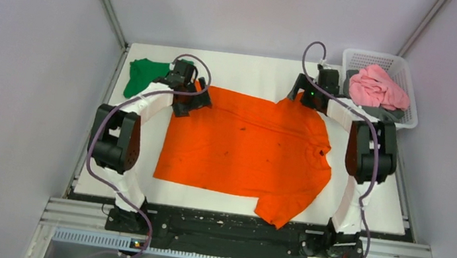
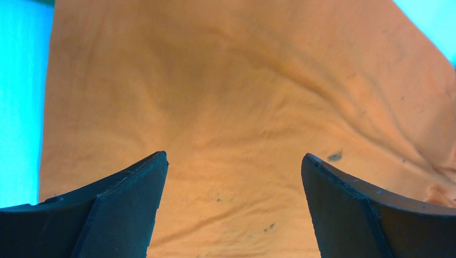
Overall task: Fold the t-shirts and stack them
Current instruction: Flatten out the tshirt
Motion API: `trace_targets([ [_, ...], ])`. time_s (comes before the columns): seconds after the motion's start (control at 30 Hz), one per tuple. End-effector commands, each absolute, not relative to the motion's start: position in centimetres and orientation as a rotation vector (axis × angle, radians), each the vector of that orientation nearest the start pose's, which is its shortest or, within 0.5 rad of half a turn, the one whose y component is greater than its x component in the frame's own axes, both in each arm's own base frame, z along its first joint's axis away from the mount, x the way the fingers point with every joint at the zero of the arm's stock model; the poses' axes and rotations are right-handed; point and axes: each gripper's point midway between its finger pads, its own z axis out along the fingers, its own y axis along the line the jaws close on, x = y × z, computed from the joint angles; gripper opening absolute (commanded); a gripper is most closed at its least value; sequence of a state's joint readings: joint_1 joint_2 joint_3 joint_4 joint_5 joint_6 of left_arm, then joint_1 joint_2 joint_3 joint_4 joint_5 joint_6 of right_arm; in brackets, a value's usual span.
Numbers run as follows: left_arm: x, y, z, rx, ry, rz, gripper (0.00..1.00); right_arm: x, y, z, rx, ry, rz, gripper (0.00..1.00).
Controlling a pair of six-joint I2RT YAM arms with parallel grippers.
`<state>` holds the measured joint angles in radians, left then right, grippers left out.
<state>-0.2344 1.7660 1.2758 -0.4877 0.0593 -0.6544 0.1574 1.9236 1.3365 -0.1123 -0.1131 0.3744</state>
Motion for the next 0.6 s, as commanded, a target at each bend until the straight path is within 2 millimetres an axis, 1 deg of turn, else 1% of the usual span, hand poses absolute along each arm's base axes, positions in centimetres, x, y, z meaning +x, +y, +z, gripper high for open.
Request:
trace_targets([
  [0.0,42.6,-13.6,8.2,-0.489,2.551,-0.380,0.99,54.2,13.1,7.4,0.137,2.279,0.430,0.99],
  [0.07,43.4,-13.7,7.6,-0.485,2.564,-0.369,0.99,56.2,13.0,6.7,0.147,2.265,0.401,0.99],
  [0.13,44.3,-14.0,6.8,-0.484,2.575,-0.366,0.99,57.9,12.2,5.8,0.174,2.264,0.338,0.99],
  [0.17,44.8,-14.1,6.4,-0.483,2.581,-0.364,0.99,58.5,12.0,5.2,0.184,2.276,0.307,0.99],
  [0.2,45.3,-14.2,5.9,-0.483,2.586,-0.363,0.99,59.1,11.6,5.0,0.190,2.281,0.276,0.99],
  [0.27,46.4,-14.5,5.1,-0.469,2.598,-0.356,0.99,60.4,10.4,4.3,0.227,2.279,0.194,0.99],
  [0.3,47.0,-14.5,4.7,-0.463,2.602,-0.341,0.99,61.0,10.2,4.1,0.242,2.276,0.181,0.99],
  [0.33,48.1,-14.5,4.7,-0.457,2.589,-0.327,0.99,61.4,10.2,3.3,0.256,2.281,0.183,0.99],
  [0.43,49.7,-14.5,3.9,-0.460,2.604,-0.300,0.99,63.5,10.0,3.2,0.281,2.249,0.181,0.99],
  [0.57,52.0,-15.2,3.8,-0.447,2.579,-0.323,0.99,65.9,9.1,2.5,0.292,2.231,0.167,0.99],
])
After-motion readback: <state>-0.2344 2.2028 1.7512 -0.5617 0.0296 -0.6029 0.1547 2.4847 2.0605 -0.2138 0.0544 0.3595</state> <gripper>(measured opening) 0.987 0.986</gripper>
